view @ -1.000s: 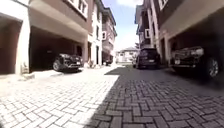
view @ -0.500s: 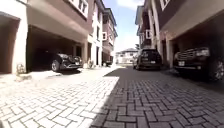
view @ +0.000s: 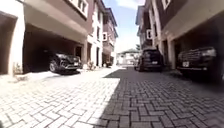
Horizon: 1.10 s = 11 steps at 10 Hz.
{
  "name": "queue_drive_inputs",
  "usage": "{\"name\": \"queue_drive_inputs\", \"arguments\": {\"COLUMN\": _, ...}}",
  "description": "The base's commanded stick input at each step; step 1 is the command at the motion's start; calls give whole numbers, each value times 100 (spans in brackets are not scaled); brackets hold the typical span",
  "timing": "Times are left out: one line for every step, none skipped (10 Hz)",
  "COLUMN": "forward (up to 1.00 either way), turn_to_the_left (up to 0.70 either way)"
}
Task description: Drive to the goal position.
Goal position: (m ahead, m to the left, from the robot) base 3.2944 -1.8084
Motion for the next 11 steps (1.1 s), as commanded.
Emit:
{"name": "queue_drive_inputs", "arguments": {"forward": 50, "turn_to_the_left": 0}}
{"name": "queue_drive_inputs", "arguments": {"forward": 50, "turn_to_the_left": 0}}
{"name": "queue_drive_inputs", "arguments": {"forward": 50, "turn_to_the_left": 0}}
{"name": "queue_drive_inputs", "arguments": {"forward": 50, "turn_to_the_left": 0}}
{"name": "queue_drive_inputs", "arguments": {"forward": 50, "turn_to_the_left": 0}}
{"name": "queue_drive_inputs", "arguments": {"forward": 50, "turn_to_the_left": 0}}
{"name": "queue_drive_inputs", "arguments": {"forward": 50, "turn_to_the_left": 0}}
{"name": "queue_drive_inputs", "arguments": {"forward": 50, "turn_to_the_left": 0}}
{"name": "queue_drive_inputs", "arguments": {"forward": 50, "turn_to_the_left": 0}}
{"name": "queue_drive_inputs", "arguments": {"forward": 50, "turn_to_the_left": 0}}
{"name": "queue_drive_inputs", "arguments": {"forward": 50, "turn_to_the_left": -33}}
